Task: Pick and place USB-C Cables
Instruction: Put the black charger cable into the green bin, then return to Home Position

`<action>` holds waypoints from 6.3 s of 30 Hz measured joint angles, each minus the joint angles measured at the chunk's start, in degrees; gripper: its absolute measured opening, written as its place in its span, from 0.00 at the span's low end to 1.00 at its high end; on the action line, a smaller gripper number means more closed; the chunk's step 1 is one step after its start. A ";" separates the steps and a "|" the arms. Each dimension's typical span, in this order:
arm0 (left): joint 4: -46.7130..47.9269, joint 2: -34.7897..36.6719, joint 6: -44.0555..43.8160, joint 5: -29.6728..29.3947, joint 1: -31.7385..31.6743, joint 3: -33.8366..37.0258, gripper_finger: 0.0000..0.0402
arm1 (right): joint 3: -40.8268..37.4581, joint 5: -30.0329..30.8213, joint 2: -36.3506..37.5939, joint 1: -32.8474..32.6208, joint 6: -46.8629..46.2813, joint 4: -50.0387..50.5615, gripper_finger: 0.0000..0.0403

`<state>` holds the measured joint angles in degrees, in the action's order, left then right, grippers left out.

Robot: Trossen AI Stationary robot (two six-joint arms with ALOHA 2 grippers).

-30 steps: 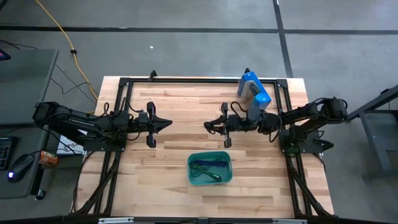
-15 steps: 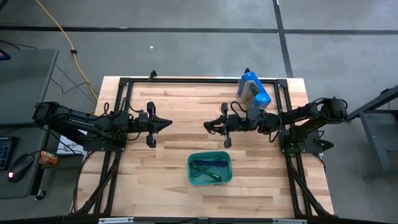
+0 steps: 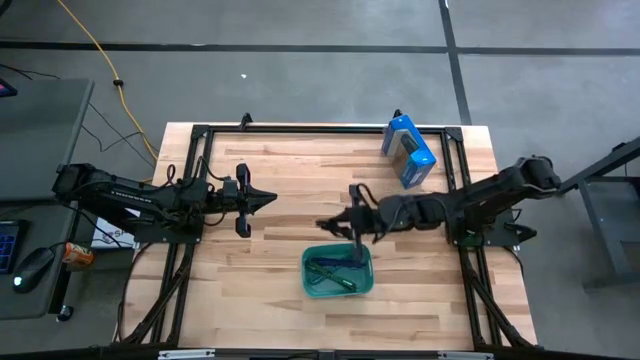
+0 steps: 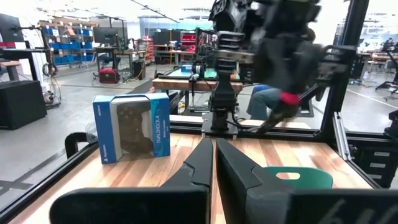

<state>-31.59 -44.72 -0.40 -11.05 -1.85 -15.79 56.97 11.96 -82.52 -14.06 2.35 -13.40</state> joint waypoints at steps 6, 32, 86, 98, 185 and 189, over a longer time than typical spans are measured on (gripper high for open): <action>0.02 -0.01 0.00 0.00 0.00 0.00 0.00 | 2.32 0.33 -0.78 -5.47 -7.02 5.53 0.05; 0.12 -0.01 0.04 -0.09 -0.02 0.02 0.00 | 21.34 5.43 -19.72 -8.21 -23.37 42.48 0.05; 0.44 -0.01 0.00 -0.02 -0.02 0.02 0.00 | 13.46 -9.00 -28.49 -8.49 -30.59 32.60 0.14; 0.48 -0.01 0.00 -0.02 -0.02 0.02 0.00 | 13.46 -9.00 -28.50 -8.47 -30.86 31.99 0.19; 3.60 0.01 -0.07 3.17 0.00 -0.02 0.00 | -22.19 -9.53 20.50 16.39 -5.34 -7.15 0.67; 3.55 0.12 -0.53 4.69 0.00 -0.02 0.00 | -22.21 -9.43 21.14 16.32 -5.07 -6.77 0.67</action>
<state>-28.04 -44.60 -0.94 -6.36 -1.85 -15.81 34.76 2.53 -61.39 2.26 -2.72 -20.18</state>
